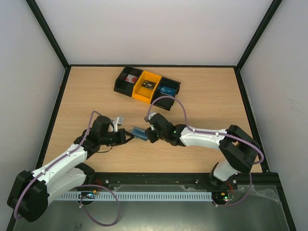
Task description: Take the credit cards out of the card holder
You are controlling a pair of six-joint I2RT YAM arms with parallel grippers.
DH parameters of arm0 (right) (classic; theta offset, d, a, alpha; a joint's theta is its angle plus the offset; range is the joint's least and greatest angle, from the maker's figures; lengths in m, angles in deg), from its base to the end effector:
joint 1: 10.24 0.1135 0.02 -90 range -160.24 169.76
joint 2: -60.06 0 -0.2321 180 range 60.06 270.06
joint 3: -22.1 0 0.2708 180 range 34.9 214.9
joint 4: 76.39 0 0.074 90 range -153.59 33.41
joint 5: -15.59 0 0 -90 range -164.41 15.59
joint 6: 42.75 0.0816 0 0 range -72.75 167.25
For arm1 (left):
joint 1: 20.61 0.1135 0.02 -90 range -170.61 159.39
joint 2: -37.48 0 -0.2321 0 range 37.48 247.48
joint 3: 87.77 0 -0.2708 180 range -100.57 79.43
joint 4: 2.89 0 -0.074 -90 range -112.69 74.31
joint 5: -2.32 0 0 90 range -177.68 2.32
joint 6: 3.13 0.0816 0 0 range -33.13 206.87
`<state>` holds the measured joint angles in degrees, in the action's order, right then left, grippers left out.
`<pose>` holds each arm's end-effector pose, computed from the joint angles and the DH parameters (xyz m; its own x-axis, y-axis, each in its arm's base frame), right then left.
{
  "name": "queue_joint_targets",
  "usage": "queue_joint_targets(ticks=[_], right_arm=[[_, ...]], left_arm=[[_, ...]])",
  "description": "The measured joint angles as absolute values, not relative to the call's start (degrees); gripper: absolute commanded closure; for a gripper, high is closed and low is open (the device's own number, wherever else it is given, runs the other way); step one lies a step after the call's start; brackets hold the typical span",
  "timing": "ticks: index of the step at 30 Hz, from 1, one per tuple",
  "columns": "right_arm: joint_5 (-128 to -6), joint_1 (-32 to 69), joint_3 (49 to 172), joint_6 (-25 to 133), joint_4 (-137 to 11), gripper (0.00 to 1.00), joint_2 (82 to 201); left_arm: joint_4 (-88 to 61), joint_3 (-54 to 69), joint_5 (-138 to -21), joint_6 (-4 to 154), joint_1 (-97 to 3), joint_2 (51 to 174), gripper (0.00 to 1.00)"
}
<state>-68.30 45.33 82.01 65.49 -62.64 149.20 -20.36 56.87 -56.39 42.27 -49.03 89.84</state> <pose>0.2000 0.3071 0.1076 -0.6366 -0.3782 -0.6721 -0.7001 0.6489 0.2979 0.2047 -0.1590 0.1368 -0.9044 -0.1928 -0.3806 0.2082 0.5792 -0.7882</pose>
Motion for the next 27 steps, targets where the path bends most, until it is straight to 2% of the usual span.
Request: queue_joint_targets(ticks=[6,15,24,27], right_arm=[[-70.75,45.33,82.66,65.45,-62.64,0.80,149.22],[-72.82,45.33,84.70,65.10,-63.49,0.98,152.42],[-74.46,45.33,84.94,68.31,-63.42,0.98,152.85],[-75.19,45.31,84.30,71.18,-63.29,0.98,153.16]], left_arm=[[-20.36,56.89,-56.37,42.20,-49.03,88.85,0.98],[-21.25,57.02,-56.41,42.31,-49.01,88.20,0.98],[-26.41,57.11,-60.15,43.82,-48.27,87.13,0.98],[-27.70,57.11,-61.87,43.91,-48.18,87.15,0.89]])
